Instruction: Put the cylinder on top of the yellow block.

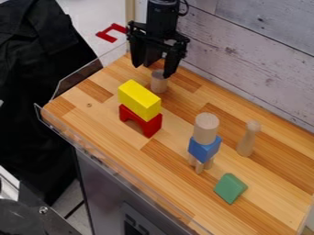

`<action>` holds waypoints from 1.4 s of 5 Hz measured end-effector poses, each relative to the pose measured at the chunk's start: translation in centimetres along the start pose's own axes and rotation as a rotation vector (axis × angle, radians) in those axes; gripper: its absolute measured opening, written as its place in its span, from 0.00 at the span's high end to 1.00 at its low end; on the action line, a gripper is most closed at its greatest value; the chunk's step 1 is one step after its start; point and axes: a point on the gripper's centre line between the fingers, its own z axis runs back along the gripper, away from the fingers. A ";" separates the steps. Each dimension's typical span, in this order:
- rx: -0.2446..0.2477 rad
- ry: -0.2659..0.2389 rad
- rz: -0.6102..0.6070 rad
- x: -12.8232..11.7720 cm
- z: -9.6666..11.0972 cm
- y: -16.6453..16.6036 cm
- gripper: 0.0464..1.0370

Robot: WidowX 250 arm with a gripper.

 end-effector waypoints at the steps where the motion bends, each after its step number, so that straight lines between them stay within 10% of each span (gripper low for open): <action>1: -0.008 0.007 0.007 -0.1 -0.1 -0.1 0.04; 5: -0.023 0.108 0.013 -0.2 -3.3 -0.3 0.07; 7: -0.032 0.079 0.021 0.2 -3.5 -0.4 0.56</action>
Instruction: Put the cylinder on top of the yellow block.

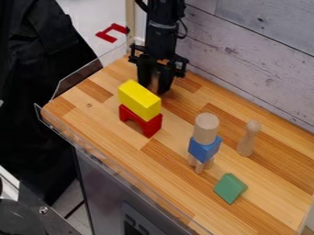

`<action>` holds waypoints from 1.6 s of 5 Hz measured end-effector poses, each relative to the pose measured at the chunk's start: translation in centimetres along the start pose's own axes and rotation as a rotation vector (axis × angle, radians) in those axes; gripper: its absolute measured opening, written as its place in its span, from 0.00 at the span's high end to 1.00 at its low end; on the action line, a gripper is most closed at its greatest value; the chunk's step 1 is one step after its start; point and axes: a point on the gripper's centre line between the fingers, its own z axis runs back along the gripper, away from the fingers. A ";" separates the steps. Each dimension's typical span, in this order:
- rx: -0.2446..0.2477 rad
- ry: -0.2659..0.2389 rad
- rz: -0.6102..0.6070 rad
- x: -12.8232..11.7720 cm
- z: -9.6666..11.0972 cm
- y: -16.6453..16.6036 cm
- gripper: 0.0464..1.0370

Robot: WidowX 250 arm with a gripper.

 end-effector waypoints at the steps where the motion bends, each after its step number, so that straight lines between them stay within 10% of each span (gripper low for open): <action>1: -0.020 -0.009 0.003 -0.3 -0.1 -0.3 0.56; 5: -0.023 -0.210 -0.029 -4.4 9.0 -1.6 0.56; 8: -0.054 -0.079 0.036 -7.5 6.7 -0.5 0.56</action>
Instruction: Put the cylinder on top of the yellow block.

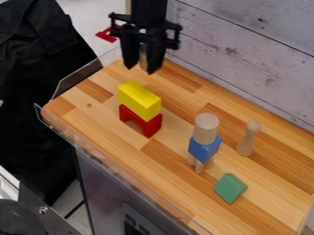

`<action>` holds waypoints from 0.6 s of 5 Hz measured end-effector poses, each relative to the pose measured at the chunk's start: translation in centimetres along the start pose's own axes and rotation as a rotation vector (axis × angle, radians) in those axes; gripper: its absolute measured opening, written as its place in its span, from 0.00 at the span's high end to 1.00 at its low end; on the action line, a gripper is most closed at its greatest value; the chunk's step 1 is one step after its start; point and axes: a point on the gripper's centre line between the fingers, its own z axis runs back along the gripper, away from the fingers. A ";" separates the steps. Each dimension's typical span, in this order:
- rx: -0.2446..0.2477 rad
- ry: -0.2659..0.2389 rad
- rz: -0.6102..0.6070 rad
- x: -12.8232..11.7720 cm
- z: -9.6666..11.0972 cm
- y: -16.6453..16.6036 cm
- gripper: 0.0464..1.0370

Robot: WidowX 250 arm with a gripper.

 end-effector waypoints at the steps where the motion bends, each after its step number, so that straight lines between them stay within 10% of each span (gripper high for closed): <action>1: -0.015 0.025 0.027 -0.5 -0.2 0.6 0.56; 3: -0.028 0.061 0.035 -1.3 -0.7 0.9 0.56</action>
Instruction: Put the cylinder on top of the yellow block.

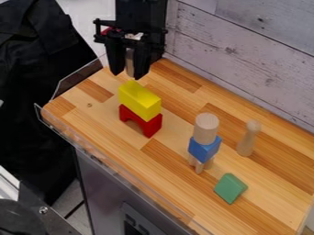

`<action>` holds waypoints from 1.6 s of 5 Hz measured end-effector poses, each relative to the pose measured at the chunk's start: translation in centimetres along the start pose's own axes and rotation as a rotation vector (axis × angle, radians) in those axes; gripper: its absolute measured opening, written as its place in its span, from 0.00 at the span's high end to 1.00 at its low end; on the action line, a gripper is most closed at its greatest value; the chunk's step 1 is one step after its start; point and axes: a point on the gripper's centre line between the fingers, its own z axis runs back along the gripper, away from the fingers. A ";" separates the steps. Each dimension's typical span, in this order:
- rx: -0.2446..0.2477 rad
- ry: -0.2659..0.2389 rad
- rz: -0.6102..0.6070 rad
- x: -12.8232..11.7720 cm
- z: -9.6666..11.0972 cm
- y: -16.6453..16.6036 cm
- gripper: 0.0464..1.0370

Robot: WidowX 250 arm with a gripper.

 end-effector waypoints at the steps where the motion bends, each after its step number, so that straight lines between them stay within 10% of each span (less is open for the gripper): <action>1: 0.001 0.029 -0.004 -0.7 -0.7 0.1 0.56; 8: 0.047 0.087 -0.124 -1.7 -2.6 -2.1 0.56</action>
